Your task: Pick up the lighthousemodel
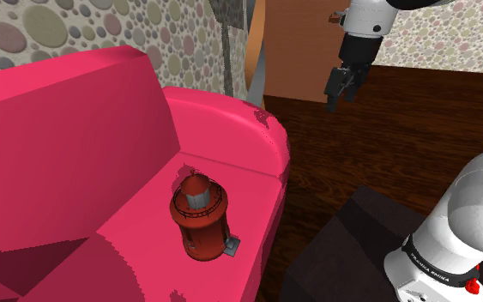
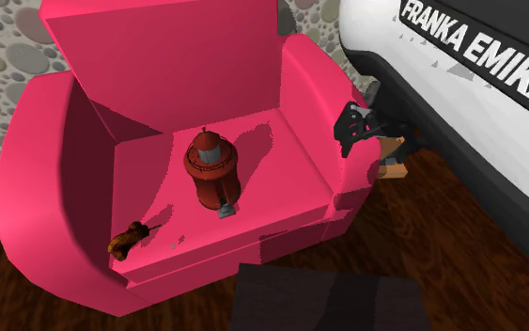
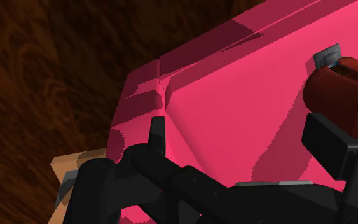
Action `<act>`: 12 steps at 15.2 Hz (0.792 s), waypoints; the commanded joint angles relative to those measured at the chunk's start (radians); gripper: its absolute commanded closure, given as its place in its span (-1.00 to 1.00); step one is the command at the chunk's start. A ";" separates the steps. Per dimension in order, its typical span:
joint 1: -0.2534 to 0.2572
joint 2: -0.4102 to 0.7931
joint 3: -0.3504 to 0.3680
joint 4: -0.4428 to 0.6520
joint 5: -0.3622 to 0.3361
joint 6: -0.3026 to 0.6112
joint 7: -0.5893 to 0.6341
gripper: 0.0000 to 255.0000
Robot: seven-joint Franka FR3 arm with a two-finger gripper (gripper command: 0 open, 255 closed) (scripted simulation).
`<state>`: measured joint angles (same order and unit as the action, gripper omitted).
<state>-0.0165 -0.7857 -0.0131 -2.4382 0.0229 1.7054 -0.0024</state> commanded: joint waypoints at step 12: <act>0.119 0.127 0.179 -0.081 0.062 0.413 0.057 -1.00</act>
<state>0.0911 -0.6688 0.1462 -2.5163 0.0813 2.0824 0.0455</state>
